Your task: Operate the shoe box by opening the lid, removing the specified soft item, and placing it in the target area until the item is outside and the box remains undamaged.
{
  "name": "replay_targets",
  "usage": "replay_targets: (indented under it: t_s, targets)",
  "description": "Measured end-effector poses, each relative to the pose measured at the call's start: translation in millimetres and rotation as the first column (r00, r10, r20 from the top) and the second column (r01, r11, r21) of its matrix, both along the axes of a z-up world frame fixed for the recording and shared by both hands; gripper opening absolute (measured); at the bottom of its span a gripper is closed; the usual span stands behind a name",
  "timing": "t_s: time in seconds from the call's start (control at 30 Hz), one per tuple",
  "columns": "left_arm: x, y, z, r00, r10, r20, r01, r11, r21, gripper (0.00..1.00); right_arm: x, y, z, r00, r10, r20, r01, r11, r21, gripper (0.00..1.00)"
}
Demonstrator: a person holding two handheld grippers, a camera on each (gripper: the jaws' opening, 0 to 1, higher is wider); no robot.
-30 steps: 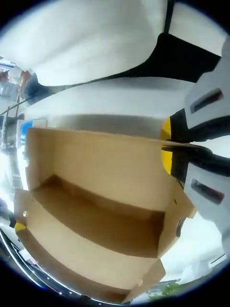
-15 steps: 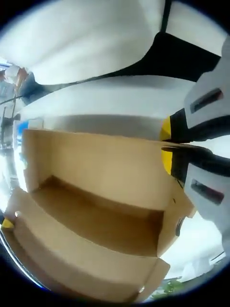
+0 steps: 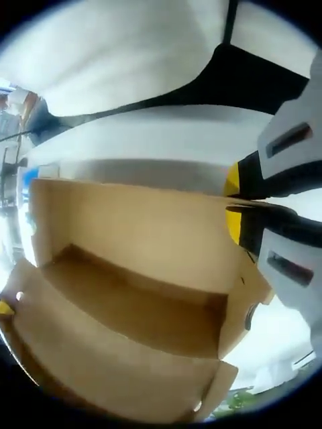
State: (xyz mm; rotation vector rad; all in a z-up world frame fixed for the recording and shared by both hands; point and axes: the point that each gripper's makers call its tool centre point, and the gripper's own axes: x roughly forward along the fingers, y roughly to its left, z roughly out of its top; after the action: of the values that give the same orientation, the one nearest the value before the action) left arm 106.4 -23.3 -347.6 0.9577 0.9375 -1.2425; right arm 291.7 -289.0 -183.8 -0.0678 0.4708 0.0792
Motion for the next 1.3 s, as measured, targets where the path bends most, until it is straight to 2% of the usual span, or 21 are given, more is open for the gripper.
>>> replay_targets:
  t_s: [0.07, 0.13, 0.3, 0.6, 0.7, 0.83, 1.3]
  targets:
    - [0.1, 0, -0.1, 1.0, 0.002, -0.003, -0.002, 1.0, 0.002, 0.03, -3, 0, 0.9, 1.0, 0.006, 0.006, -0.006, 1.0, 0.004, 0.0]
    - [-0.4, 0, -0.2, 1.0, -0.002, -0.002, 0.002, 1.0, 0.003, 0.03, -7, -1, 2.1, 1.0, 0.004, 0.007, -0.004, 0.998, 0.063, 0.0]
    - [0.1, 0, -0.4, 1.0, -0.003, 0.016, 0.003, 1.0, -0.003, 0.04, -10, 2, 3.4, 1.0, 0.012, 0.013, -0.012, 1.0, 0.003, 0.0]
    - [0.3, 0, -0.2, 1.0, -0.003, 0.014, 0.003, 1.0, -0.003, 0.04, -22, 1, 6.4, 1.0, 0.011, 0.018, -0.012, 1.0, 0.003, 0.0]
    - [0.2, 0, -0.1, 1.0, -0.003, 0.018, 0.003, 1.0, -0.004, 0.04, -23, 3, 6.7, 1.0, 0.007, 0.018, -0.006, 0.999, -0.032, 0.0]
    - [0.5, 0, 0.0, 1.0, -0.004, 0.014, 0.004, 1.0, -0.002, 0.04, -27, 1, 7.4, 1.0, 0.006, 0.02, -0.006, 1.0, -0.004, 0.0]
    - [0.5, 1, -0.6, 1.0, -0.006, 0.027, 0.006, 1.0, 0.012, 0.04, -46, 3, 8.0, 0.999, 0.021, 0.043, -0.02, 1.0, -0.011, 0.0]
